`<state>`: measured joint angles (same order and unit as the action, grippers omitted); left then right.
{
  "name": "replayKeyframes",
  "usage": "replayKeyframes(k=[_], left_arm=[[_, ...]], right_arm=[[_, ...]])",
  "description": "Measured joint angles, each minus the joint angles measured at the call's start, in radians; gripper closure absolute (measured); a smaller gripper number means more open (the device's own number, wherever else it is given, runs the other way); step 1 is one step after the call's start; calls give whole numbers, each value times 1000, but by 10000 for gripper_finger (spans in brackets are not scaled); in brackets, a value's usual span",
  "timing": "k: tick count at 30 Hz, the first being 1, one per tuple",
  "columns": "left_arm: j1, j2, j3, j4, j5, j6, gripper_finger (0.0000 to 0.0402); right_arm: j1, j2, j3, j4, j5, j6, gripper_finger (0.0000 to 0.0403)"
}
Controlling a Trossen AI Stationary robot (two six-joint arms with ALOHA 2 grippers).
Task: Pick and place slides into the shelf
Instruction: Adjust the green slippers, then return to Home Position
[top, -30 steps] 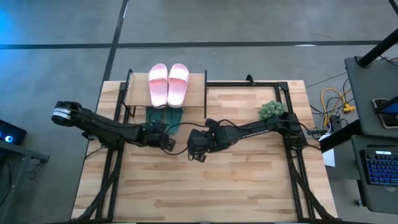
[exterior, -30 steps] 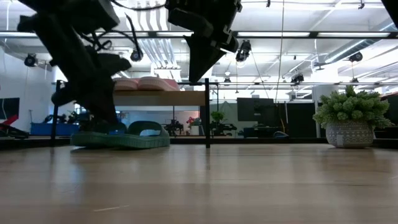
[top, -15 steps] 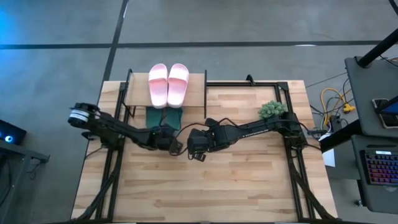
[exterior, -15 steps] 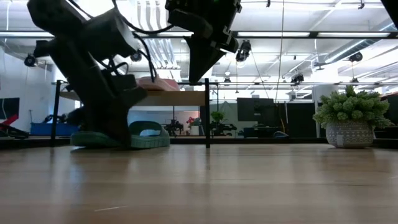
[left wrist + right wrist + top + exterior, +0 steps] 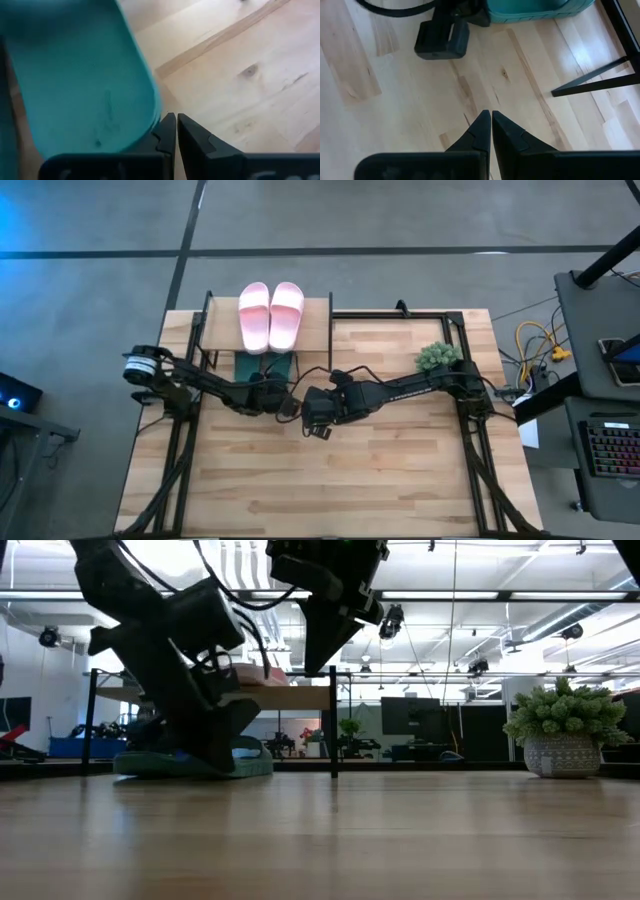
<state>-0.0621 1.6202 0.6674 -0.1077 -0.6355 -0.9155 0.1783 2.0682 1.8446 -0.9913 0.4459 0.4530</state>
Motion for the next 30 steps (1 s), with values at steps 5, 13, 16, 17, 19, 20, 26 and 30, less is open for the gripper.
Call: replayKeyframes(k=[5, 13, 16, 17, 19, 20, 26, 30], left_arm=[[2, -50, 9, -4, 4, 41, 398], [-90, -246, -3, -24, 89, 113, 398], [-142, -374, -4, -31, 135, 156, 398], [-157, -424, -5, -34, 166, 169, 398], [-182, -515, -6, -31, 219, 196, 398], [-194, -566, -13, -32, 229, 204, 398], [-203, -819, -44, -33, 224, 256, 398], [-201, -931, -70, -42, 200, 270, 398]], right_arm=[[0, 0, 0, 1, 0, 0, 394], [3, -5, 0, 3, 0, 32, 394], [5, -30, -1, 22, -39, 32, 394], [5, -45, -1, 38, -69, 23, 394], [5, -77, -1, 64, -109, -6, 394], [5, -99, -1, 77, -115, -22, 394], [-36, -263, -114, 111, -155, -103, 394], [-77, -413, -277, 180, -152, -56, 394]])
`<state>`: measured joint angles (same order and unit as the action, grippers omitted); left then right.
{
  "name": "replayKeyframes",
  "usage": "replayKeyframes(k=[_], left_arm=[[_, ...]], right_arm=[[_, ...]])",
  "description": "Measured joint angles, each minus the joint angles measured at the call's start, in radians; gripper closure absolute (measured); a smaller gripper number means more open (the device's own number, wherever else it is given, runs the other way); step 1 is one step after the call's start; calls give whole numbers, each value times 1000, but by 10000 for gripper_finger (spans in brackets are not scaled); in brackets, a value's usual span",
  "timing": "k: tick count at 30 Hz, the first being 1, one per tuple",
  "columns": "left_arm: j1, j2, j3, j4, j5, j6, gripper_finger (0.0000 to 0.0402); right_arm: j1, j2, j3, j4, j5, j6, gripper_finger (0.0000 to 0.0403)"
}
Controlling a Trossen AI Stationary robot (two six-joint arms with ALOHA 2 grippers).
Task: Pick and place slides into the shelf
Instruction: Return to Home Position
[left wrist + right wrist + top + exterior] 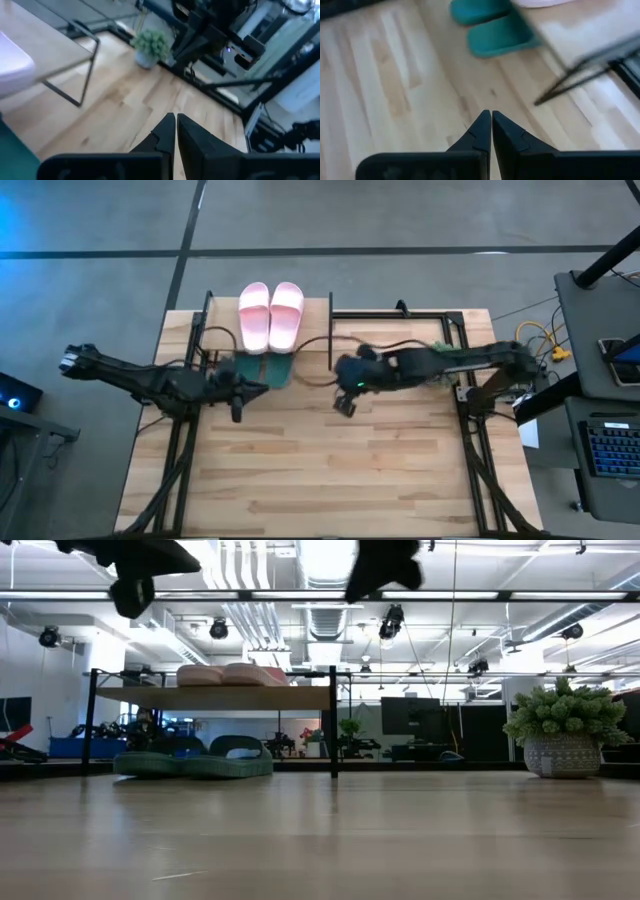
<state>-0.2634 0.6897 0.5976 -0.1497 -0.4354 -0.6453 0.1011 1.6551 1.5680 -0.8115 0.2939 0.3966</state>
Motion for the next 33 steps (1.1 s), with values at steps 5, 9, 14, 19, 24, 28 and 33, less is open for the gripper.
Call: replayKeyframes(k=[5, 9, 14, 19, 24, 28, 33], left_arm=[[0, -102, -29, 11, -13, -23, 398], [0, -137, -33, 12, 10, -107, 398], [-1, -140, -33, 26, 57, -86, 398], [-1, -97, -35, 136, 71, -15, 398], [-1, -2, -48, 331, 163, 75, 398], [-1, 109, -63, 448, 188, 86, 398], [3, 207, -127, 699, 208, 102, 398]], right_arm=[[0, -187, -131, 15, 50, 134, 394], [13, -313, -181, 14, 62, 236, 394], [16, -435, -190, 15, 24, 478, 394], [72, -528, -190, 71, 14, 324, 394], [162, -573, -202, 64, 13, 252, 394], [242, -591, -288, 119, 22, 248, 394], [313, -660, -494, 306, 53, 254, 394]])
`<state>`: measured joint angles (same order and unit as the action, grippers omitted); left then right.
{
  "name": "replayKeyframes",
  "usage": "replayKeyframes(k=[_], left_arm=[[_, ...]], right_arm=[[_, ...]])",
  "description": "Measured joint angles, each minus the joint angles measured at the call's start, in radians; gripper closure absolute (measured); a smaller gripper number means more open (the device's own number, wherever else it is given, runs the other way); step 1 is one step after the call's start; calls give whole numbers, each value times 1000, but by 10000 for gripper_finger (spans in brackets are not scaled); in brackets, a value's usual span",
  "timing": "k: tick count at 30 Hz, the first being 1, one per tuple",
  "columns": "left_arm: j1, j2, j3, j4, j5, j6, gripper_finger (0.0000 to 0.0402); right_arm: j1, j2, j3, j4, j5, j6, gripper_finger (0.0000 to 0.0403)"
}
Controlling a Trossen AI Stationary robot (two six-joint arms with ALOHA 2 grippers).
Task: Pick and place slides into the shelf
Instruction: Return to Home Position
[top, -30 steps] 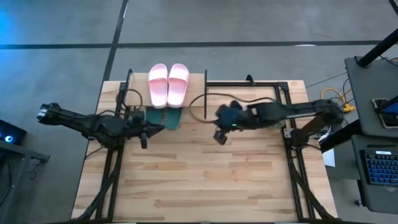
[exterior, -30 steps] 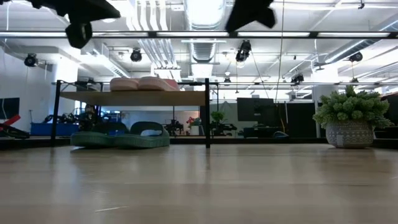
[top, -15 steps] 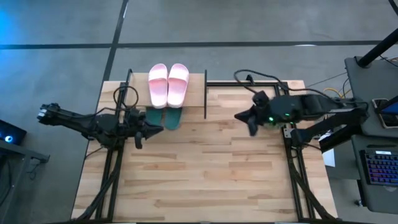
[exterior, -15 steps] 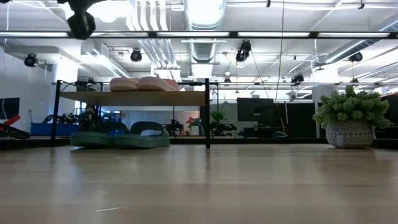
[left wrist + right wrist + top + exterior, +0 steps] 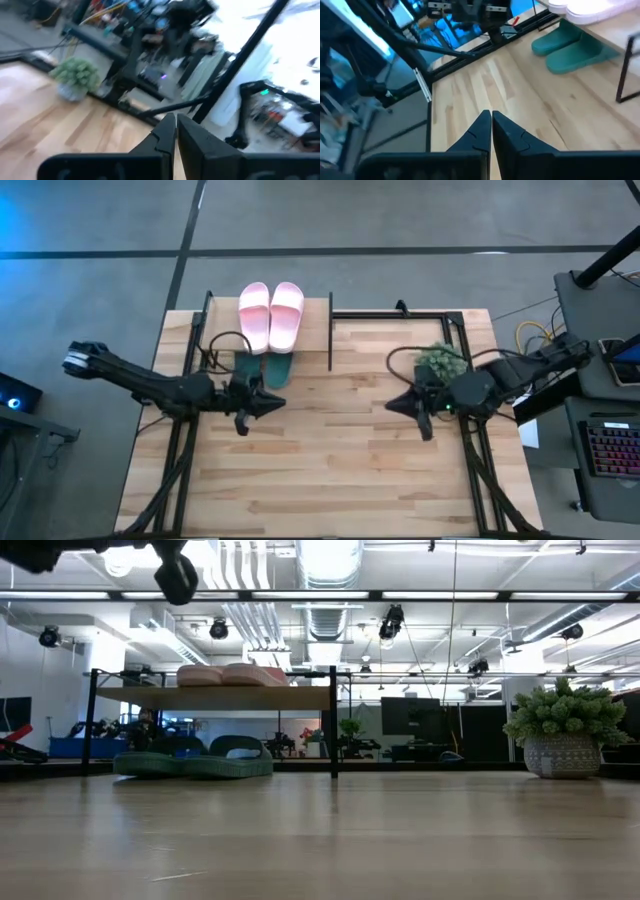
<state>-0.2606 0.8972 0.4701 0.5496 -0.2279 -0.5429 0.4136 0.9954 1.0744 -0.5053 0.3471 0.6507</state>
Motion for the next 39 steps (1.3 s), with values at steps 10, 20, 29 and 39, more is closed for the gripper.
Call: replayKeyframes(k=[10, 20, 29, 39], left_arm=[[92, -109, -216, 302, 144, 10, 398], [221, -266, -306, 296, 362, 48, 398], [472, -315, -333, 267, 598, -25, 398], [634, -359, -317, 71, 700, -80, 398]], right_arm=[[0, -469, -336, 217, 16, -67, 394], [-6, -752, -478, 266, 51, -52, 394], [-9, -742, -657, 613, -119, -245, 394], [-47, -774, -657, 557, -168, -355, 394]])
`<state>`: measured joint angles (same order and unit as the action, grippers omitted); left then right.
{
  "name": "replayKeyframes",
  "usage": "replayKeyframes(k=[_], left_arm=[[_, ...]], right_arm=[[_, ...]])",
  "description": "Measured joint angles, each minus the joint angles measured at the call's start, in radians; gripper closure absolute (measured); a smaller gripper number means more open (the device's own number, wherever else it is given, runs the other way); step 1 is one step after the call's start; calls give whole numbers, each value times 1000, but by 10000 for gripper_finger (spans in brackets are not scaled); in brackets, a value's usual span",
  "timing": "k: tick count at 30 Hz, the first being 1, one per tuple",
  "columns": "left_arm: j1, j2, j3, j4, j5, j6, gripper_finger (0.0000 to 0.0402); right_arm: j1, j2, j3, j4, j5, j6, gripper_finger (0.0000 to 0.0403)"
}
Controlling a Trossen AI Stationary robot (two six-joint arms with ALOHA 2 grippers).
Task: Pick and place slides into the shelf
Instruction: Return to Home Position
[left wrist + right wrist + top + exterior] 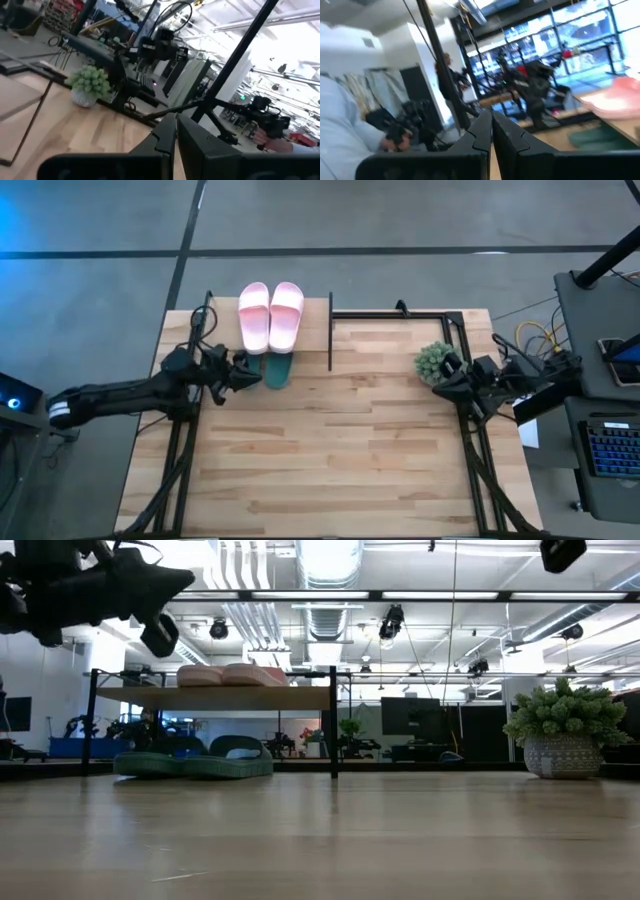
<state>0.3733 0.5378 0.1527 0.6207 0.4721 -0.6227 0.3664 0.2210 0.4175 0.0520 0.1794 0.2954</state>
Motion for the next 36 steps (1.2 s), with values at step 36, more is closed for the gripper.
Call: replayKeyframes(k=[36], left_arm=[[-2, -353, 182, -648, -153, 135, 398]], right_arm=[[0, -190, -71, -53, -25, -60, 394]])
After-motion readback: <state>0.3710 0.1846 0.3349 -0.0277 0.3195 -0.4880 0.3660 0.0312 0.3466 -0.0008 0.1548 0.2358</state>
